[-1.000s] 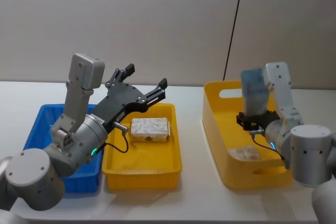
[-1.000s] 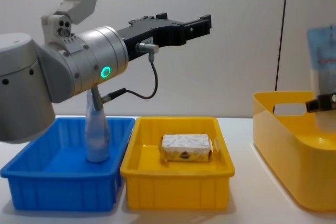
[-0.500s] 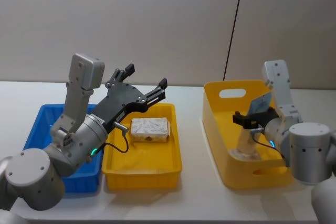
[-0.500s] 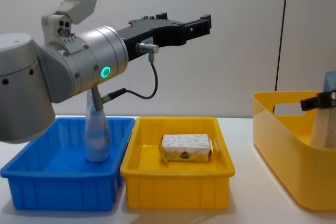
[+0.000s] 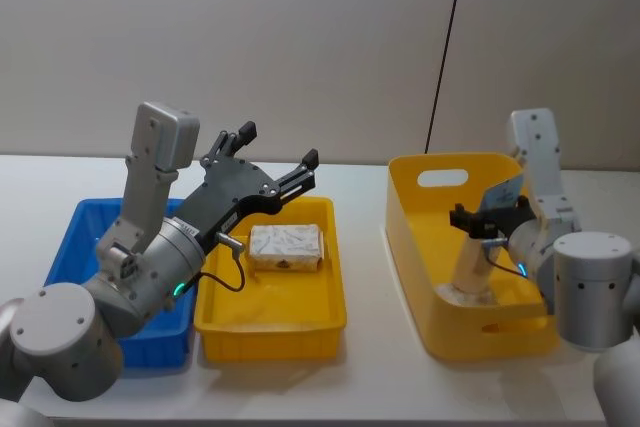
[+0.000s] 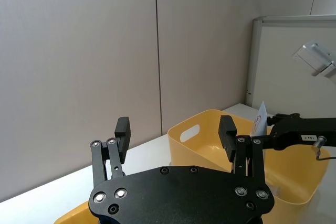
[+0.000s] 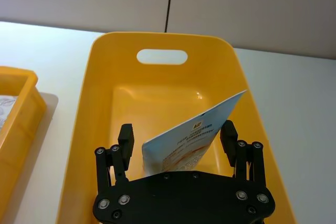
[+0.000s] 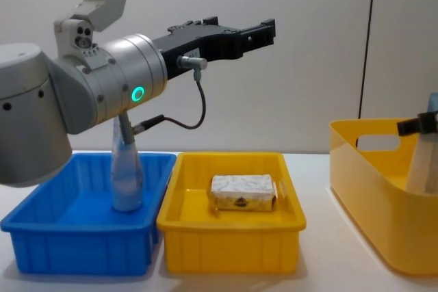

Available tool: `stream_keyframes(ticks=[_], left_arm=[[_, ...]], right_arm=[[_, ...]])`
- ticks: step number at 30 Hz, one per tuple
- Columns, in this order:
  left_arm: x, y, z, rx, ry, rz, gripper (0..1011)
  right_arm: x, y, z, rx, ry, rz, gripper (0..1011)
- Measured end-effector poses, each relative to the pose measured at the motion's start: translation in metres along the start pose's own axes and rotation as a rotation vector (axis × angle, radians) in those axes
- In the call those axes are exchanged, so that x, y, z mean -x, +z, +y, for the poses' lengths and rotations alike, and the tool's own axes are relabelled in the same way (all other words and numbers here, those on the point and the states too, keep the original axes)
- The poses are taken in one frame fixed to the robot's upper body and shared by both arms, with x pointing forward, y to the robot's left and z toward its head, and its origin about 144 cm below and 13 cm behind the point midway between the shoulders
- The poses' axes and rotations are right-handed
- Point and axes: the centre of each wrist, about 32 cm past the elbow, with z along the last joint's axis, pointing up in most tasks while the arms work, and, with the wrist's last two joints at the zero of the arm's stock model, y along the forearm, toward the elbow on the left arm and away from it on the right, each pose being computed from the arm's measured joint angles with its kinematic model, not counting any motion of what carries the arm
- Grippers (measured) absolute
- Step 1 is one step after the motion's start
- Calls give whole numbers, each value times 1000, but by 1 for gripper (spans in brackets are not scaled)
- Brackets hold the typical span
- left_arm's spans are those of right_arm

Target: Bimanual collaborative sorting of washing and personal care products

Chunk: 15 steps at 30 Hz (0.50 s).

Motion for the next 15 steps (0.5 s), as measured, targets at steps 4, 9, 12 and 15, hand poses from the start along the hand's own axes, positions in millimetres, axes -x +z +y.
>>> stream_keyframes(ticks=[4, 9, 12, 15], left_arm=[[0, 0, 0, 0, 0, 0, 1001], [0, 0, 0, 0, 0, 0, 1001], [0, 0, 0, 0, 0, 0, 1001], [0, 0, 0, 0, 0, 0, 1001]], right_arm=[[0, 1, 0, -20, -28, 8, 1004], [0, 3, 2, -44, -57, 15, 1004], [0, 4, 4, -59, -74, 19, 1004], [0, 6, 5, -71, -85, 22, 1004]])
